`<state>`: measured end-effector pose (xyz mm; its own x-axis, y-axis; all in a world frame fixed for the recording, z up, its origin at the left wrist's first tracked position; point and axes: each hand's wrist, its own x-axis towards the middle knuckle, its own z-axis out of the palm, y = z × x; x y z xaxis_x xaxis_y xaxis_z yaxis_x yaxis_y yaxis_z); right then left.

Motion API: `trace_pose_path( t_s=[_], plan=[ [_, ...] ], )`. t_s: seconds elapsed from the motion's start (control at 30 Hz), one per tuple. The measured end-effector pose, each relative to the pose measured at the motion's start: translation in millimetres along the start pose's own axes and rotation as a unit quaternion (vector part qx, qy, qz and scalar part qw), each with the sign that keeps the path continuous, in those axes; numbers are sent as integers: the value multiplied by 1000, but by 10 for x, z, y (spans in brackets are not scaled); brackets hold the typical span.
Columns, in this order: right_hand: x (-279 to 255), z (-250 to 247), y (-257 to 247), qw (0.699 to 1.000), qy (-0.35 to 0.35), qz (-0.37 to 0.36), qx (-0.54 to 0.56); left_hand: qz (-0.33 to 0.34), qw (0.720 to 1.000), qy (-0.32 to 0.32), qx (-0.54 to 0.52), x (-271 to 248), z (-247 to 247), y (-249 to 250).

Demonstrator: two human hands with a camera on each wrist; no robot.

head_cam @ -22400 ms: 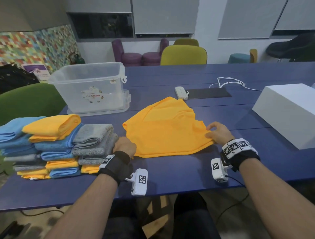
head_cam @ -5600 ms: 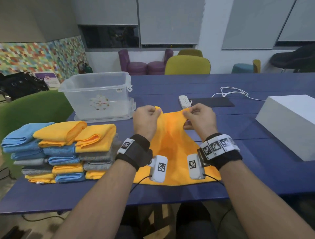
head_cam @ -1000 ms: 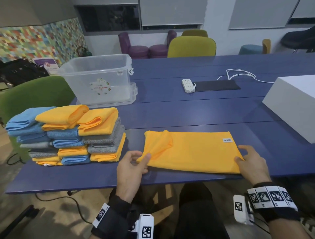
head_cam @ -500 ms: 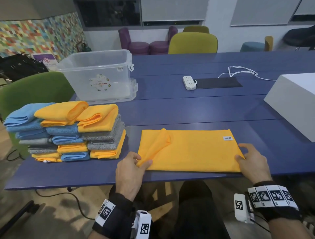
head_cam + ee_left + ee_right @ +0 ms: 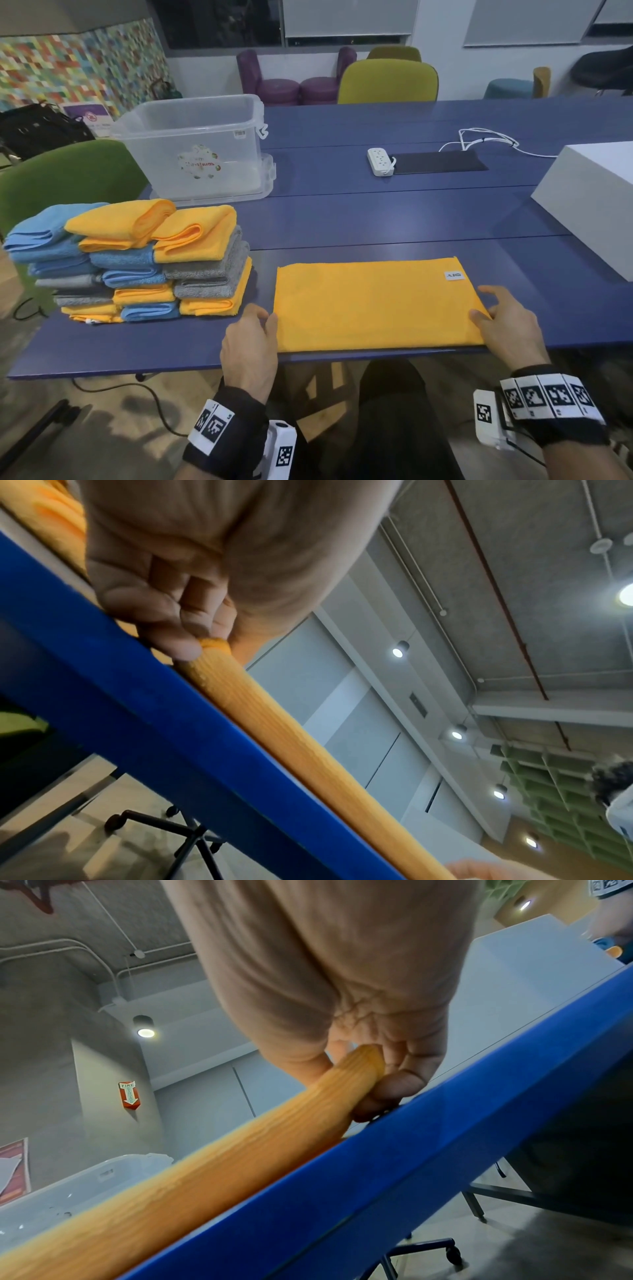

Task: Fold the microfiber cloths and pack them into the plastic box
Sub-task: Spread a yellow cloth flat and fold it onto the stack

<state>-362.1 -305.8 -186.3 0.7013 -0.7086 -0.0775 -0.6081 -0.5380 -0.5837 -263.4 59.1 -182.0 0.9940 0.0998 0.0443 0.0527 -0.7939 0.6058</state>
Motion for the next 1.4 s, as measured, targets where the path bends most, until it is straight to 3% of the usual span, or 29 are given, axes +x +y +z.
trace_pose_path(
  t_s=[0.3,0.43,0.6,0.8,0.9,0.97,1.07,1.3,1.4],
  plan=[
    [-80,-7,57,998,15,-60,-24,58,995,-67,-47,-72,-95,-99],
    [-75,26,89,997,20,-66,-27,61,993,-17,-102,-113,-80,-117],
    [-63,48,85,998,28,-58,-21,69,964,-5,-256,-58,-70,-126],
    [-83,18,117,997,24,-69,-18,69,994,5,-87,-46,-8,-210],
    [-160,-18,160,994,-3,-111,-5,184,981,-23,-62,-116,-22,-242],
    [-242,-47,181,988,-50,-147,2,268,960,-73,28,-131,6,-298],
    [-317,-40,259,971,-112,-204,-61,326,927,-122,136,-126,57,-362],
    [-295,-10,518,939,5,-337,-70,378,922,-43,73,-140,-9,-565],
    [-316,-84,487,934,10,-354,-53,281,957,-56,-54,-131,-175,-599]
  ],
)
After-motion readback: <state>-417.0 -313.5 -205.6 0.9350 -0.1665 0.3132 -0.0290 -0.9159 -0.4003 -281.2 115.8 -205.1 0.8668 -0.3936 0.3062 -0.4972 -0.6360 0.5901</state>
